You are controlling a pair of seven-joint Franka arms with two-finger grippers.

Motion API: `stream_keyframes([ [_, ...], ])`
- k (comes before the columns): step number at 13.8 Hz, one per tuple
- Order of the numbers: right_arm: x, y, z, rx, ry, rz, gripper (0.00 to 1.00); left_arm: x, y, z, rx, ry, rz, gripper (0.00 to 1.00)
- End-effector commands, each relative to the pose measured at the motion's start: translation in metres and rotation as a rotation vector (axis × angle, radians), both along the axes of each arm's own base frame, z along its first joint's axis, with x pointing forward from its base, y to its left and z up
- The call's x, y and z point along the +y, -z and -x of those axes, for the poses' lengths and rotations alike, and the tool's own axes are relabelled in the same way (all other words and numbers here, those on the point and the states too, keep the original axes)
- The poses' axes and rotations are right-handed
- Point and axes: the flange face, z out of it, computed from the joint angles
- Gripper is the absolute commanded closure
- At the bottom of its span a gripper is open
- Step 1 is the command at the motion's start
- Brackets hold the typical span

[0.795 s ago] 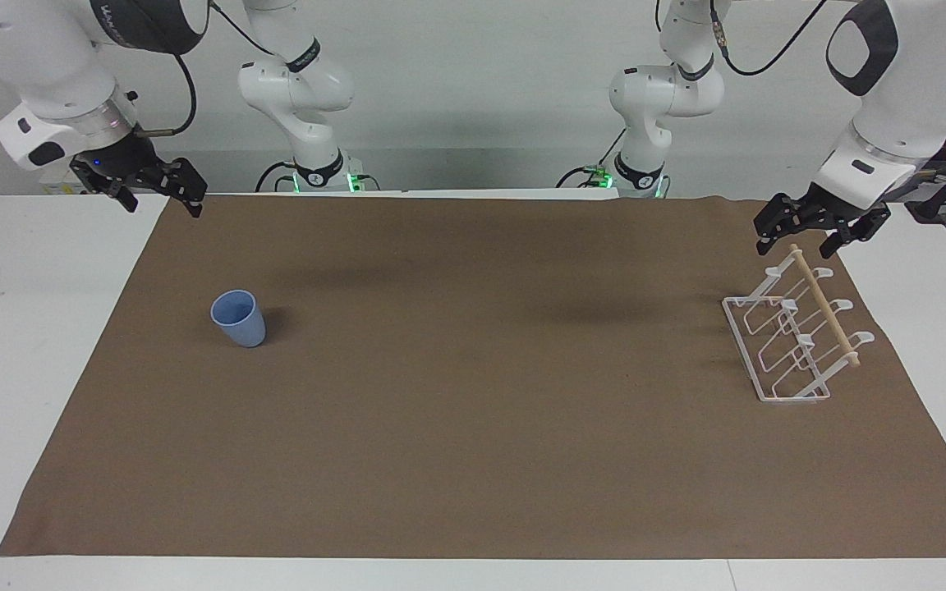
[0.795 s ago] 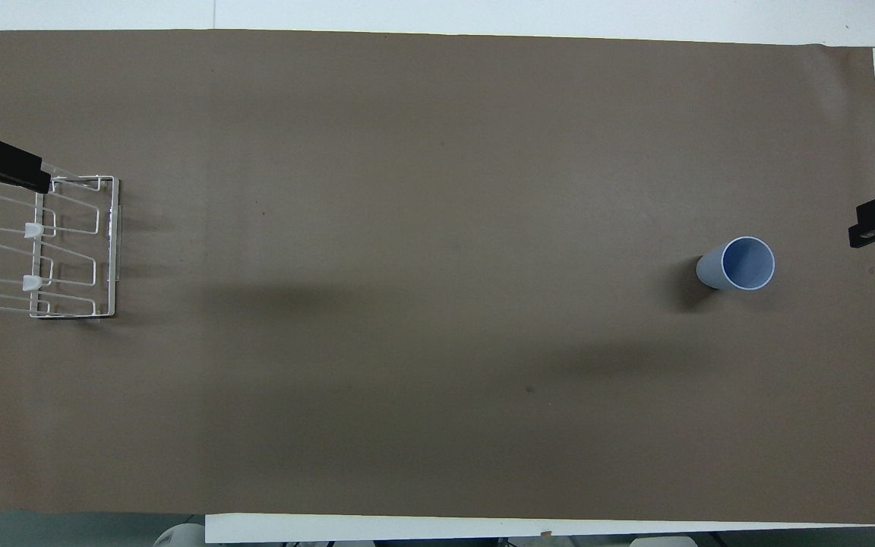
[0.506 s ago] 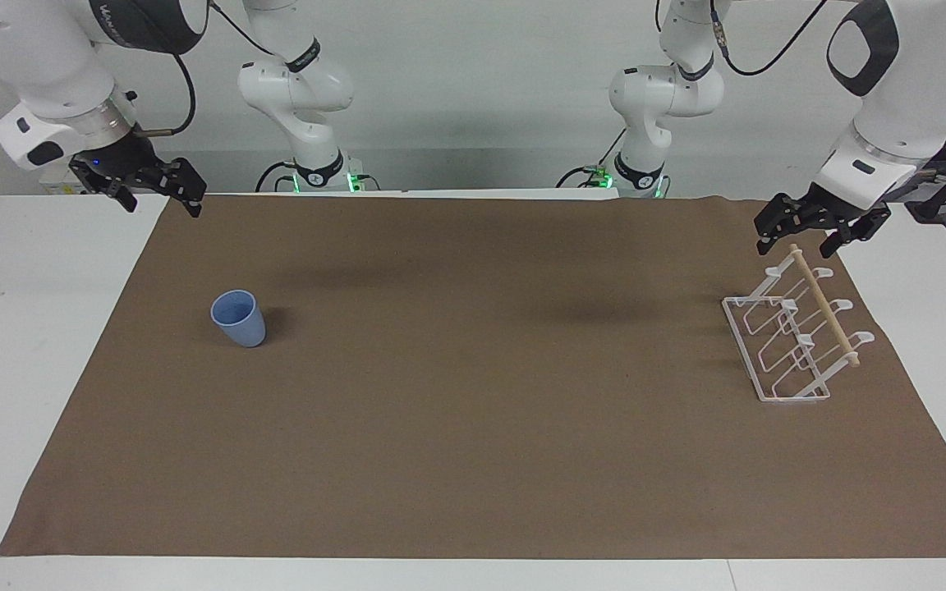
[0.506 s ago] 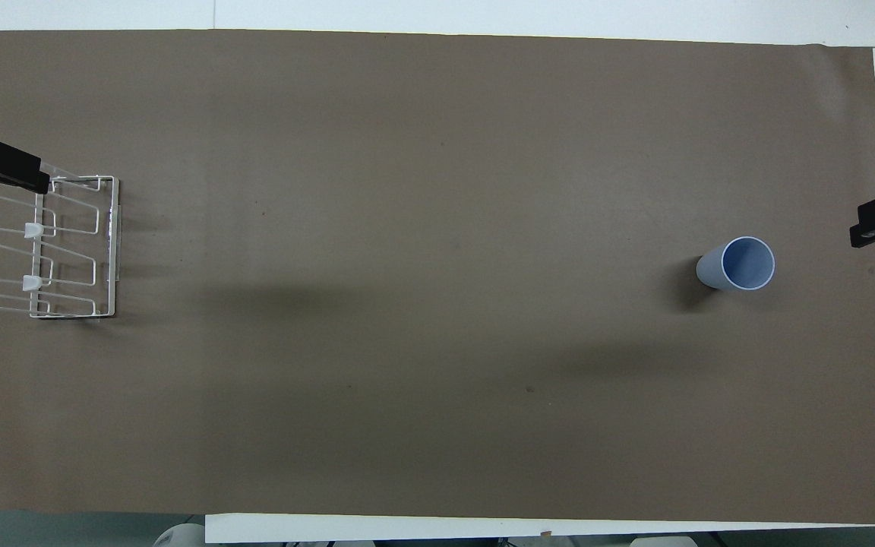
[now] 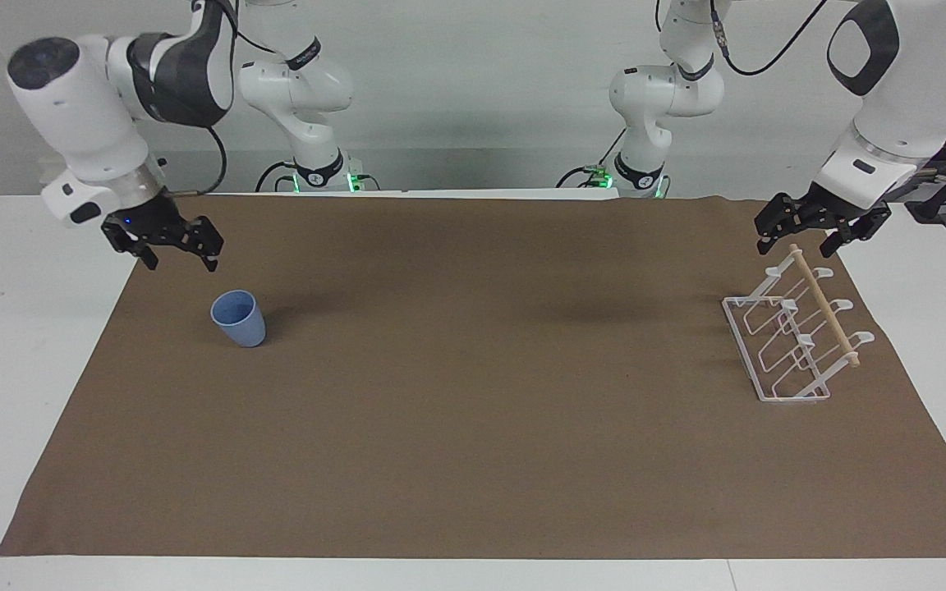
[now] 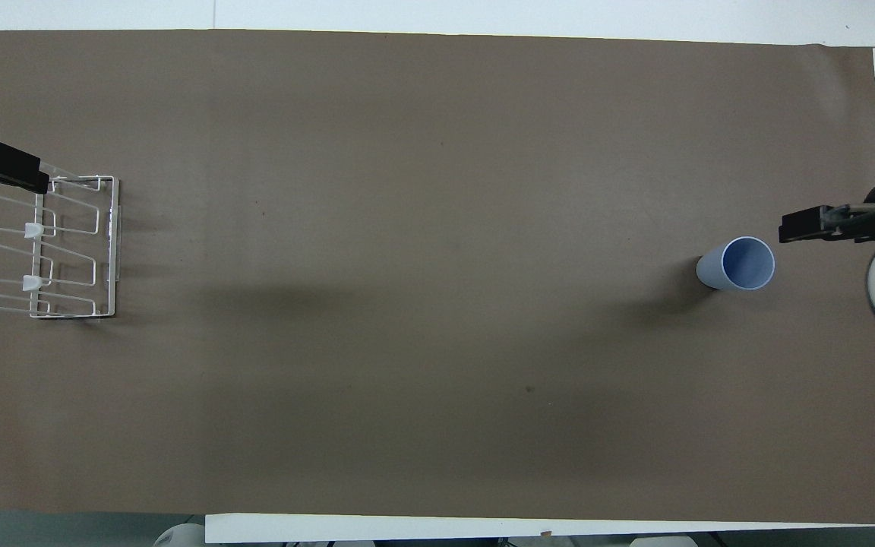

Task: Hang cup on cup holder
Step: 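Grasp the light blue cup rim with the right gripper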

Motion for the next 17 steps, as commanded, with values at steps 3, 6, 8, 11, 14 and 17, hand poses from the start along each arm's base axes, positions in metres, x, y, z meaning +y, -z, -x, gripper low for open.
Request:
stream_keyframes([
  [3, -0.025, 0.074, 0.007, 0.033, -0.025, -0.058, 0.00, 0.001, -0.003, 0.009, 0.007, -0.008, 0.000, 0.00],
  [6, -0.025, 0.104, 0.005, 0.011, -0.035, -0.049, 0.02, 0.001, -0.003, 0.009, 0.007, -0.006, 0.000, 0.00],
  [8, -0.022, 0.112, 0.003, -0.008, -0.041, -0.043, 0.16, -0.001, -0.002, 0.010, 0.010, -0.003, 0.000, 0.00],
  [11, -0.021, 0.115, 0.005, -0.002, -0.087, -0.044, 0.65, 0.001, -0.002, 0.009, 0.008, -0.006, 0.000, 0.00],
  [14, -0.021, 0.116, 0.004, 0.000, -0.114, -0.045, 0.97, 0.001, -0.002, 0.009, 0.008, -0.006, 0.000, 0.00],
  [17, -0.017, 0.111, -0.001, 0.003, -0.127, -0.045, 1.00, 0.000, -0.002, 0.009, 0.008, -0.004, 0.000, 0.00],
])
